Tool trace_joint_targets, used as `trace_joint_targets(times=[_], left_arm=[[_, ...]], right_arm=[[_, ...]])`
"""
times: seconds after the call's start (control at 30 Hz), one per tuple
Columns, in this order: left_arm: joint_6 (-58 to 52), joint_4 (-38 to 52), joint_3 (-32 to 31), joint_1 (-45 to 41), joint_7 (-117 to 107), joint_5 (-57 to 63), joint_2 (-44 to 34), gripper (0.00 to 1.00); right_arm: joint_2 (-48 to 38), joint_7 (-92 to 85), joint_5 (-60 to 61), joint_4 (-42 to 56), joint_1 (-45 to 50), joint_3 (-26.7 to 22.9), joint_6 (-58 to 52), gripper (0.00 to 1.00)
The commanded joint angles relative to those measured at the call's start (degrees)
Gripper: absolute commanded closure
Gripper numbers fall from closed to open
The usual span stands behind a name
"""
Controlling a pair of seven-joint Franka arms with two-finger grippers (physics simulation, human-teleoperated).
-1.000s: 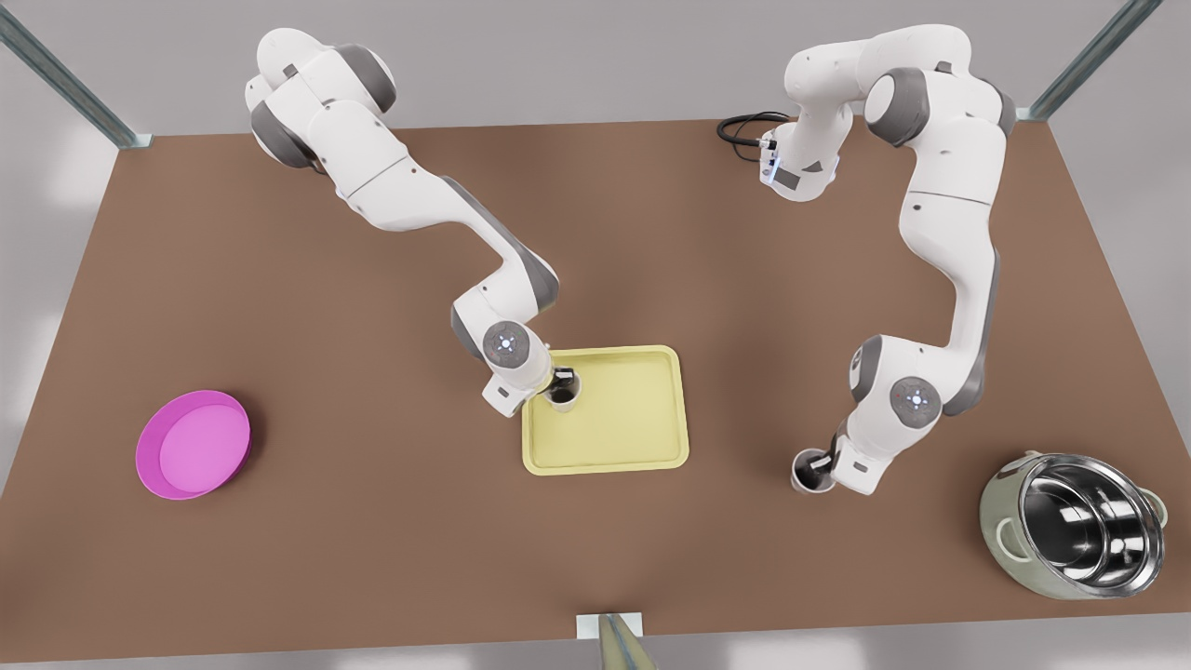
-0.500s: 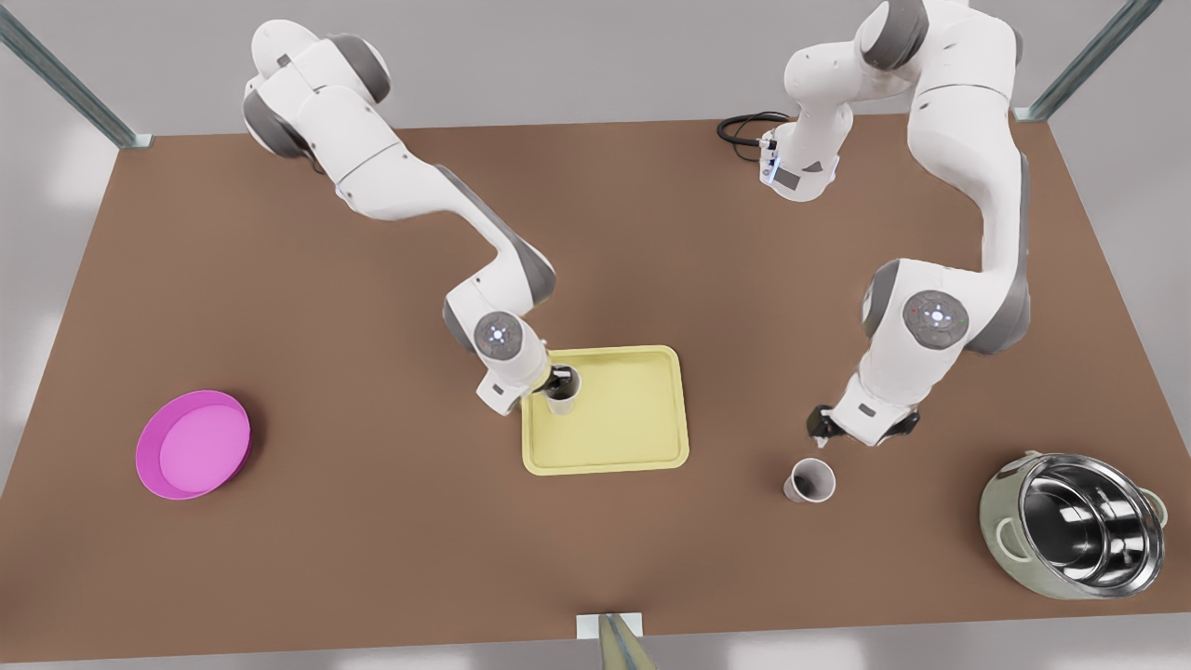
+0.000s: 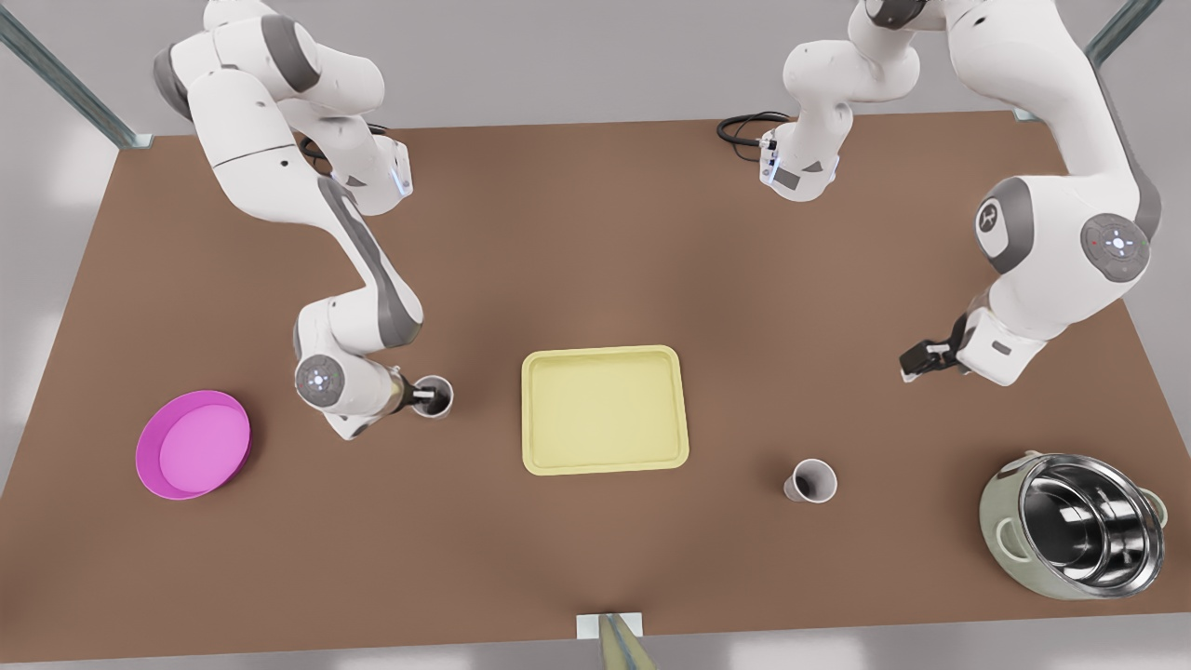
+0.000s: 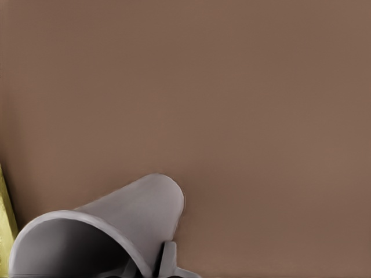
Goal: Use the left arm to pick up the white IKEA cup from the tray and place it on the middle-left position; use the right arm to pick up the white IKEA cup from the tray and place it on the middle-right position
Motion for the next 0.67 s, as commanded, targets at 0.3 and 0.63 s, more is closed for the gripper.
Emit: trace_joint_targets(times=[0.3, 0.63], left_arm=[[-0.2, 1.0, 0.3, 2.0, 10.4, -1.2, 1.1, 0.0], [-0.2, 0.9, 0.2, 2.1, 10.4, -1.3, 1.2, 0.0]], right_arm=[[0.4, -19.1, 1.0, -0.1, -0.2, 0.0, 2.7, 0.26], [-19.8, -15.1, -4.9, 14.9, -1.8, -7.3, -23.6, 0.0]])
